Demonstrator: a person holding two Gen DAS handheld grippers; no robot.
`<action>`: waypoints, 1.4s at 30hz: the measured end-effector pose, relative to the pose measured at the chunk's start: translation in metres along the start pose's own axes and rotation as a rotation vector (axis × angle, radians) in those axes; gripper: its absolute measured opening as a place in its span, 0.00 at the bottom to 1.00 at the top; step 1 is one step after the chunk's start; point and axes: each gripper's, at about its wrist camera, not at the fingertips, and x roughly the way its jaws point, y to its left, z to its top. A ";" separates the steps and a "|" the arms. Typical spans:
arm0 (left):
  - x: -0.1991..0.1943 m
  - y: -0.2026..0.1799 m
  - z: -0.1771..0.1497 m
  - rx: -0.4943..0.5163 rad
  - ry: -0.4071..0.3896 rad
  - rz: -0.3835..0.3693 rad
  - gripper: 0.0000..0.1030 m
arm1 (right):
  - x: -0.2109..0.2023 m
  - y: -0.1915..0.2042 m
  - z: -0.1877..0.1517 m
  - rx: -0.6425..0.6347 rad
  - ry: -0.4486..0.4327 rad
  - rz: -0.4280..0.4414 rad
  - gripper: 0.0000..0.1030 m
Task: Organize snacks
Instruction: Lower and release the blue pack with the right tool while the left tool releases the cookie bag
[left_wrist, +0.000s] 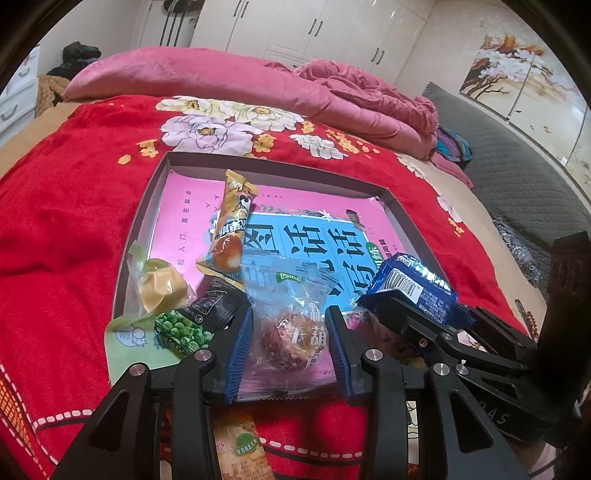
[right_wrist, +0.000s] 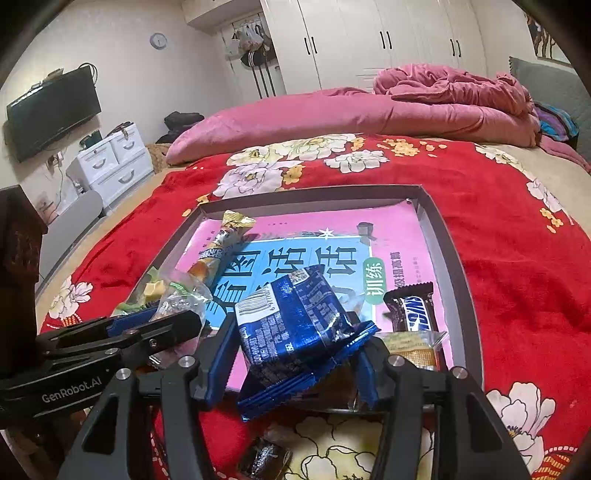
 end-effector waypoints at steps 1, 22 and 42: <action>0.000 0.001 0.000 -0.001 0.001 0.000 0.41 | 0.000 0.000 0.000 -0.002 0.000 -0.003 0.55; 0.006 0.004 0.001 0.000 -0.003 0.014 0.41 | -0.013 -0.006 0.000 0.010 -0.041 -0.040 0.66; 0.006 0.003 0.005 0.003 -0.011 0.018 0.49 | -0.013 -0.004 -0.005 0.006 -0.030 -0.045 0.72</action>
